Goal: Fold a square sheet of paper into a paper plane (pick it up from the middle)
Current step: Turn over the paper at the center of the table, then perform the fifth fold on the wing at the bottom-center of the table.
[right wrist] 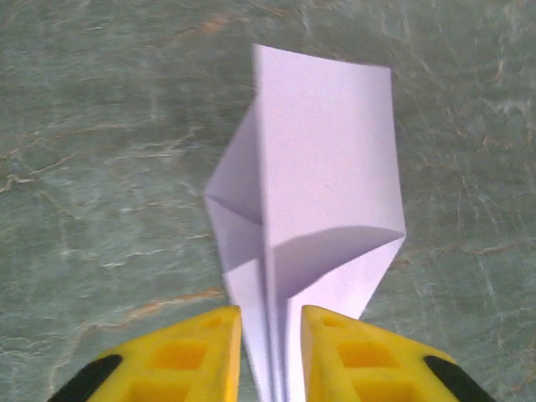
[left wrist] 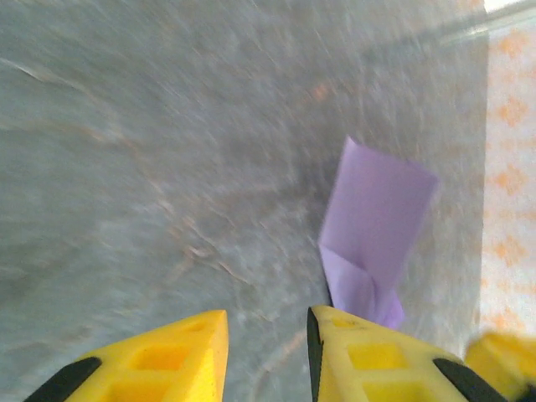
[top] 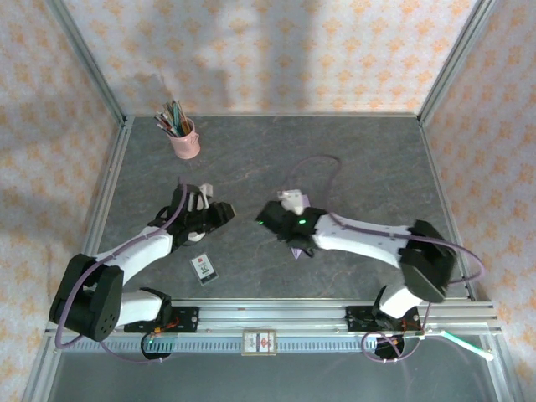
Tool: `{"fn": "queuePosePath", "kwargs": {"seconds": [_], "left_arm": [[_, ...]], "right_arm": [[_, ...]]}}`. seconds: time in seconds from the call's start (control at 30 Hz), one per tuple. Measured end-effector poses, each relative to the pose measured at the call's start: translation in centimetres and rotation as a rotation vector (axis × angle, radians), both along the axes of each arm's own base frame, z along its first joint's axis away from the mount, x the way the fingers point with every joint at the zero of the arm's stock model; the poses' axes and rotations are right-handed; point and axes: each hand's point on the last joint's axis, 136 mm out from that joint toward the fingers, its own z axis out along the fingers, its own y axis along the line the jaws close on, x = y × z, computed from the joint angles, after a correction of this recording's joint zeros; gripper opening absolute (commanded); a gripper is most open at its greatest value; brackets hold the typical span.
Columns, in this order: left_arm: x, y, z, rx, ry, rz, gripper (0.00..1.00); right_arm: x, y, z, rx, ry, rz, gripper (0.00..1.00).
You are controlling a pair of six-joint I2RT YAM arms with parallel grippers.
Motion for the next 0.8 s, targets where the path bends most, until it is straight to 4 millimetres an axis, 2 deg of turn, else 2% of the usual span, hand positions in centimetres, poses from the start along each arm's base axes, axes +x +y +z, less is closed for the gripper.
{"fn": "queuePosePath", "kwargs": {"seconds": [0.1,0.2,0.3,0.47,0.8], "left_arm": [[-1.5,-3.0,0.3,-0.022,0.001,-0.075,0.32],[-2.6,-5.3,-0.1,-0.024,0.012,-0.128,0.32],[-3.5,-6.8,-1.6,-0.015,0.059,-0.161,0.31],[-3.4,-6.9,-3.5,0.009,0.107,-0.149,0.31],[-3.0,-7.4,-4.0,0.000,0.110,-0.145,0.30]], "right_arm": [[0.5,-3.2,-1.8,0.100,0.057,-0.057,0.17],[0.1,-4.1,-3.9,0.158,0.114,-0.056,0.15],[-0.2,-3.2,-5.1,0.207,0.152,-0.021,0.12],[0.4,-1.1,-6.3,0.257,0.169,0.022,0.09],[0.7,0.8,-8.6,0.310,0.212,0.037,0.06]]}}
